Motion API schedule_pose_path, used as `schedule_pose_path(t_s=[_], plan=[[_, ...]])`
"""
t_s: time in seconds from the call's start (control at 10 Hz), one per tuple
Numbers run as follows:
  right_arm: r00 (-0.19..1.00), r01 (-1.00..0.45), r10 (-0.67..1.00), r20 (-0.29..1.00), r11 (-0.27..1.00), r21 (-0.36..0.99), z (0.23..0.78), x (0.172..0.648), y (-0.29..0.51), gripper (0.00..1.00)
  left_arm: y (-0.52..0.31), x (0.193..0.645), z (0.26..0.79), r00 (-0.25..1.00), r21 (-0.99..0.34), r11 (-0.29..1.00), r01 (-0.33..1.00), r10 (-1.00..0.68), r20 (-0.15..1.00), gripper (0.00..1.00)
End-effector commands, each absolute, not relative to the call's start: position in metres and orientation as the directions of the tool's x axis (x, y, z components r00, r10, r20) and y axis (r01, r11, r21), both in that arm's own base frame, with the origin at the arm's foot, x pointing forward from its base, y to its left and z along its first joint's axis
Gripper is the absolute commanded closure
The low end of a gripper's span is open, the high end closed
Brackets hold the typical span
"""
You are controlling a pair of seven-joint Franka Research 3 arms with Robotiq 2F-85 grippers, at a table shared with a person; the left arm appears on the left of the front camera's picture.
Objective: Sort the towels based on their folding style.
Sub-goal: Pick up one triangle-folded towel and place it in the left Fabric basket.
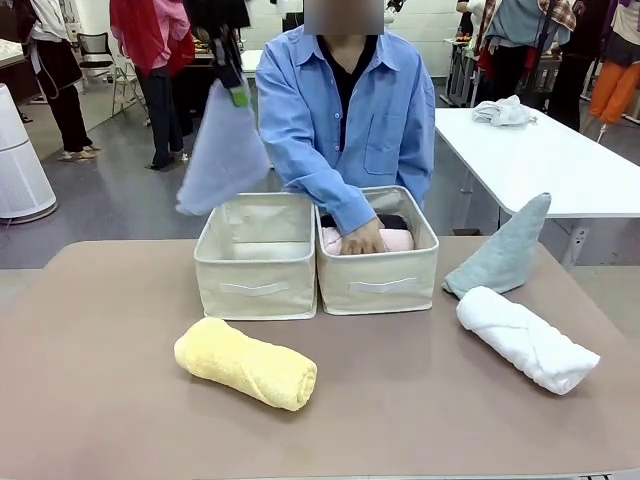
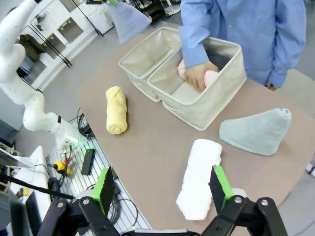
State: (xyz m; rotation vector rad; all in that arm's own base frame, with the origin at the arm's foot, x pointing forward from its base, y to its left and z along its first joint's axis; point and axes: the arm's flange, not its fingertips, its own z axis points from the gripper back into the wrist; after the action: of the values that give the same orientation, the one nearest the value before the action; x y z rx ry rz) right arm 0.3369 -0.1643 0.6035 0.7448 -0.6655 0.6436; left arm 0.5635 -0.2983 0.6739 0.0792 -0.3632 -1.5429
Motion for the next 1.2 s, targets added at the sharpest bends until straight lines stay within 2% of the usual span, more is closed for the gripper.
schedule_pose_path(t_s=[0.0, 0.3, 0.5, 0.6, 0.7, 0.9, 1.1], plan=[[0.604, -0.736, 0.277, 0.747, 0.553, 0.39, 0.603, 0.338, -0.165, 0.0, -0.293, 0.55, 0.643, -0.099, 0.244, -0.046, 0.969, -0.973, 0.21, 0.89], [0.604, -0.736, 0.277, 0.747, 0.553, 0.39, 0.603, 0.338, -0.165, 0.0, -0.327, 0.563, 0.622, -0.276, 0.23, -0.239, 0.943, -0.95, 0.147, 0.89], [0.604, -0.736, 0.277, 0.747, 0.553, 0.39, 0.603, 0.338, -0.165, 0.0, -0.338, 0.567, 0.611, -0.372, 0.157, -0.353, 0.922, -0.92, 0.12, 0.89], [0.604, -0.736, 0.277, 0.747, 0.553, 0.39, 0.603, 0.338, -0.165, 0.0, -0.34, 0.565, 0.611, -0.309, 0.111, -0.299, 0.948, -0.947, 0.084, 0.89], [0.604, -0.736, 0.277, 0.747, 0.553, 0.39, 0.603, 0.338, -0.165, 0.0, -0.337, 0.558, 0.601, -0.311, 0.19, -0.283, 0.94, -0.94, 0.141, 0.89], [0.604, -0.736, 0.277, 0.747, 0.553, 0.39, 0.603, 0.338, -0.165, 0.0, -0.337, 0.558, 0.601, -0.311, 0.19, -0.283, 0.94, -0.94, 0.141, 0.89], [0.604, -0.736, 0.277, 0.747, 0.553, 0.39, 0.603, 0.338, -0.165, 0.0, -0.347, 0.56, 0.58, -0.305, 0.126, -0.287, 0.95, -0.939, 0.16, 0.89]])
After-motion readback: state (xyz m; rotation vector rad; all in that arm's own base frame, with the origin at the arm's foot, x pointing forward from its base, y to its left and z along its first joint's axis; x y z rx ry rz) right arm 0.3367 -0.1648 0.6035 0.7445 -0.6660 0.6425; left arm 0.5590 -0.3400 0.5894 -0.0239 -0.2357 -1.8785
